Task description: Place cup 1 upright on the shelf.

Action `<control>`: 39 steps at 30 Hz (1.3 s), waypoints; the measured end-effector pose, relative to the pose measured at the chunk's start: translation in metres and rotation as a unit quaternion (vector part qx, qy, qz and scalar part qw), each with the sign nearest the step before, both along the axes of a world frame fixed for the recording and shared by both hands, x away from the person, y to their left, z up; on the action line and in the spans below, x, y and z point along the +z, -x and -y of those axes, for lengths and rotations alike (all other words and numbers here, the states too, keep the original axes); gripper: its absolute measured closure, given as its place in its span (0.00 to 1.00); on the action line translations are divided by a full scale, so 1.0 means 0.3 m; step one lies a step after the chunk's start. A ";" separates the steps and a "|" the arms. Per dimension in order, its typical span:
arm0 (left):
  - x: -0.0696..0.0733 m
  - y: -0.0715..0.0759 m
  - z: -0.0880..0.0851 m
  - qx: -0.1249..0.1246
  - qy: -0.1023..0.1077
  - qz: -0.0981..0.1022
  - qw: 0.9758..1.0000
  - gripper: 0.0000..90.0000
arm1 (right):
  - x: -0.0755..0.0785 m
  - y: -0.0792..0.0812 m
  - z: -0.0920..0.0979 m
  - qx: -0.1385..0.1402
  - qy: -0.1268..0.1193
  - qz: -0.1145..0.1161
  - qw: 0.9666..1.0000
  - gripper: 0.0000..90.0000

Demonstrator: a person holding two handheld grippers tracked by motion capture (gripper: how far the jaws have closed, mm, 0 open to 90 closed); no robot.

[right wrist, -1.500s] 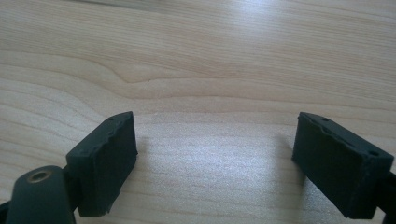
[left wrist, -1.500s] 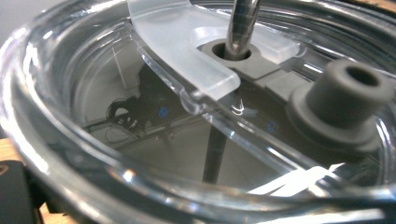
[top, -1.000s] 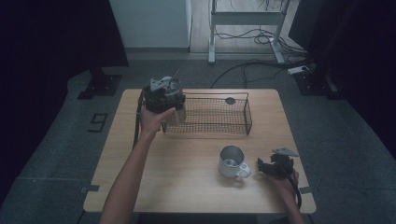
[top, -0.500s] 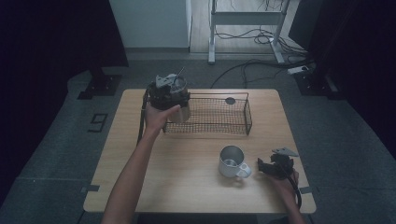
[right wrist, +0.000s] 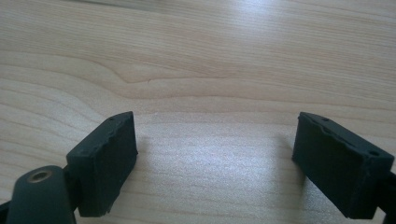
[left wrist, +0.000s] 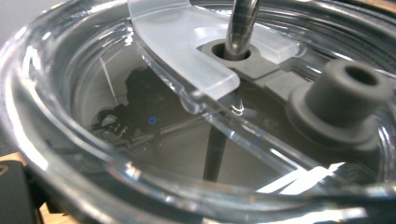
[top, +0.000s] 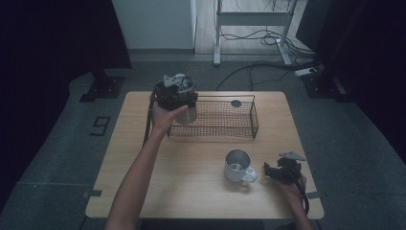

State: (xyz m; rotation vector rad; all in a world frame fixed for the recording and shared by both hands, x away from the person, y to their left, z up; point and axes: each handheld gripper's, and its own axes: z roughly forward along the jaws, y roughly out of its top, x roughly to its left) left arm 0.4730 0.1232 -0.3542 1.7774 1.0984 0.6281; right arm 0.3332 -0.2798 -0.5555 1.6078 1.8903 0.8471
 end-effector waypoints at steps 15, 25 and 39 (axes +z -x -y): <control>-0.030 -0.053 0.049 -0.002 -0.009 -0.016 1.000 0.04 | 0.000 0.000 0.000 0.000 0.000 0.000 1.000 0.15; -0.051 -0.095 0.059 0.012 -0.011 -0.021 1.000 0.04 | 0.000 0.000 0.000 0.001 0.000 0.000 1.000 0.15; -0.081 -0.138 0.069 0.021 -0.009 -0.030 0.999 0.04 | 0.000 0.000 0.000 0.001 0.000 0.000 1.000 0.15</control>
